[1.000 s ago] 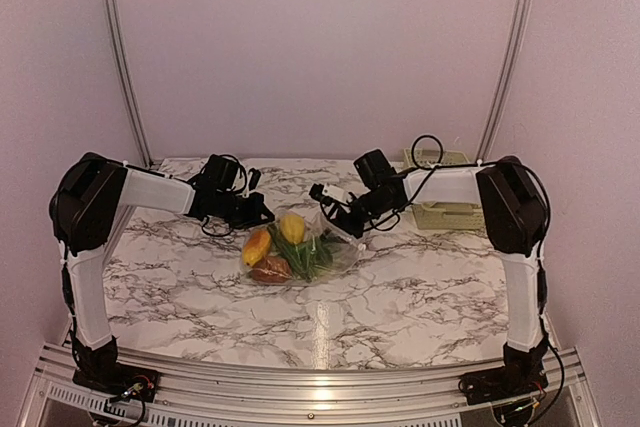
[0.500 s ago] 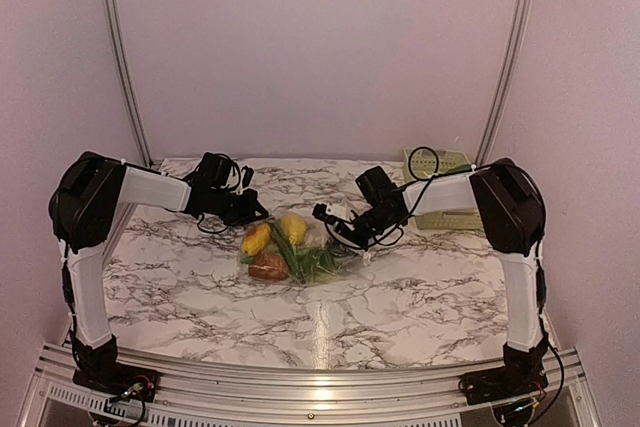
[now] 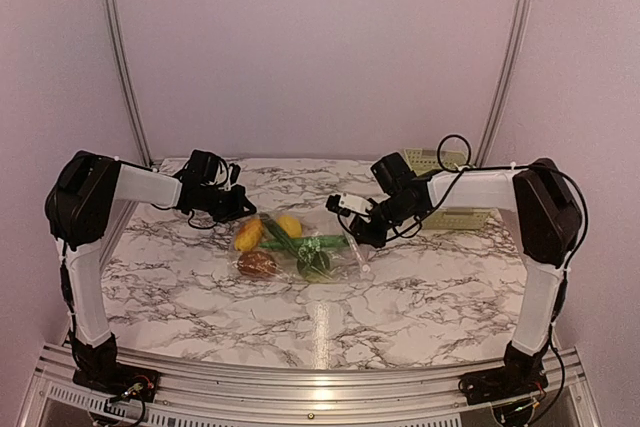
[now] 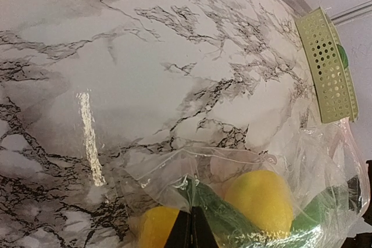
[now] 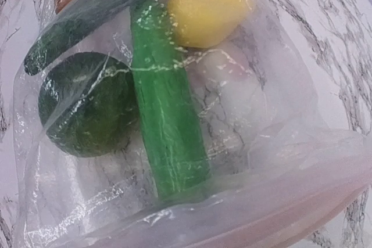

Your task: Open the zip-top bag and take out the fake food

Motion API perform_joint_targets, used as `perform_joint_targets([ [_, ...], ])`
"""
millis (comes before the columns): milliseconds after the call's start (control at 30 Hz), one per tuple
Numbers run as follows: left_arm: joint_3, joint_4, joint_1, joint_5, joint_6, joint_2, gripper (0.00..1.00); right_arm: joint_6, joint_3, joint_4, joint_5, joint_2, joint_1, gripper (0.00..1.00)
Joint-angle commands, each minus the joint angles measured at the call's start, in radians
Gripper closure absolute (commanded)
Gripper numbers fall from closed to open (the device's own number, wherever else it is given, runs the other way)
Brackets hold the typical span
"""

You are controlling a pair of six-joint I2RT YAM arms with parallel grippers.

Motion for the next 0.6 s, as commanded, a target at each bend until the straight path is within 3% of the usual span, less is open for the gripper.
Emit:
perform_joint_targets([
  [0,-0.002,-0.025,0.008,0.011,0.021,-0.016,1.0,-0.009,-0.044,-0.031,0.066,-0.058,0.006,0.99],
  [200,-0.003,-0.016,0.008,0.024,0.018,-0.005,1.0,0.006,-0.021,-0.035,0.071,0.045,0.019,0.92],
  [267,-0.002,-0.016,0.008,0.024,0.017,-0.005,1.0,0.015,-0.007,-0.037,0.071,0.078,0.024,0.81],
  [300,-0.004,-0.016,0.008,0.024,0.019,-0.007,1.0,0.021,0.002,-0.038,0.072,0.093,0.026,0.69],
  [400,-0.008,-0.016,0.008,0.025,0.02,-0.013,1.0,0.036,0.018,-0.036,0.068,0.121,0.03,0.57],
  [467,-0.01,-0.019,0.008,0.024,0.023,-0.017,1.0,0.039,0.027,-0.041,0.073,0.126,0.032,0.58],
  [567,-0.006,-0.03,0.008,0.02,0.033,-0.02,1.0,0.037,0.031,-0.055,0.09,0.103,0.033,0.84],
])
